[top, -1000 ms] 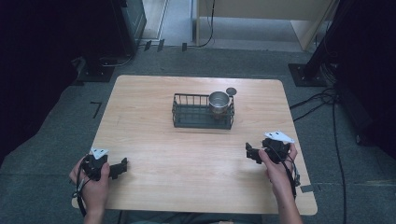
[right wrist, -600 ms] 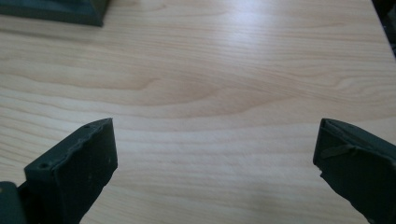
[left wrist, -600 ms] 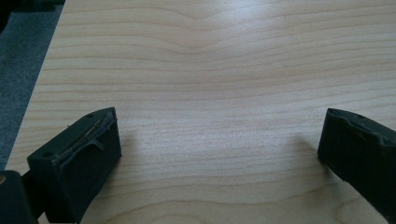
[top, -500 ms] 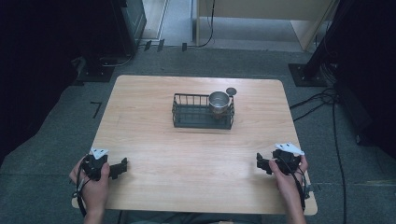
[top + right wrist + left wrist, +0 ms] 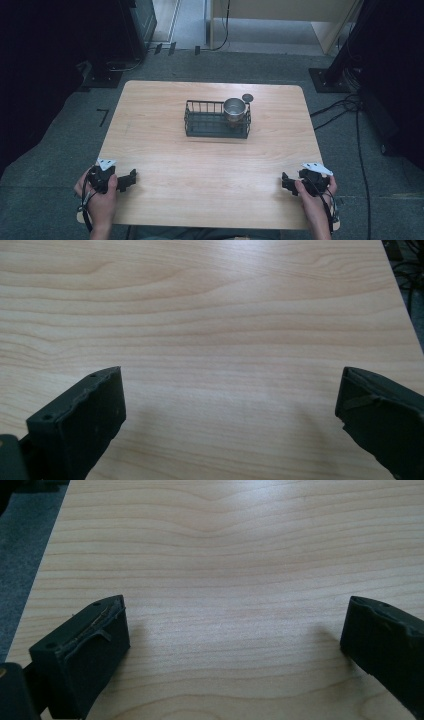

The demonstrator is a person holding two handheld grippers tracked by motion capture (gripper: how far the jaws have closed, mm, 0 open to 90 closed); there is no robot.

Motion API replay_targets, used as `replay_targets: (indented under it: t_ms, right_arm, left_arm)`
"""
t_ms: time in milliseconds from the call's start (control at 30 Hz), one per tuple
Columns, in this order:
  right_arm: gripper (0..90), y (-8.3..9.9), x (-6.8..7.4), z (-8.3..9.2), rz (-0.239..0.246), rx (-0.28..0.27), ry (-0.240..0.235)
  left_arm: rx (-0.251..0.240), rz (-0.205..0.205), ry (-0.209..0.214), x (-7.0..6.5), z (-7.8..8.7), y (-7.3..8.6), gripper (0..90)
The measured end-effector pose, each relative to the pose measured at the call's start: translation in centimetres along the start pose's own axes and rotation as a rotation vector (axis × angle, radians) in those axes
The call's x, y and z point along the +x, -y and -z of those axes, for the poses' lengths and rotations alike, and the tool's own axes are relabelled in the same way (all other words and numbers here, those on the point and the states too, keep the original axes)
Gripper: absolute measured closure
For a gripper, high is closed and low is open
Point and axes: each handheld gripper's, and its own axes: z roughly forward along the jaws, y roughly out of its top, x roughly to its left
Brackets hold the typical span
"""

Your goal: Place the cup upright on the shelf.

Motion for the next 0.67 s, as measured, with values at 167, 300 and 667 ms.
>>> replay_targets:
  t_ms: [167, 300, 667]
  right_arm:
    - [0.0, 0.8, -0.4, 0.0, -0.007, 0.009, 0.02]
    - [0.0, 1.7, -0.9, 0.1, -0.027, -0.009, 0.018]
    - [0.0, 1.9, -1.0, 0.2, -0.014, -0.011, -0.012]
  left_arm:
    - [0.0, 0.0, 0.0, 0.0, 0.0, 0.0, 0.0]
    - [0.0, 0.0, 0.0, 0.0, 0.0, 0.0, 0.0]
    - [0.0, 0.0, 0.0, 0.0, 0.0, 0.0, 0.0]
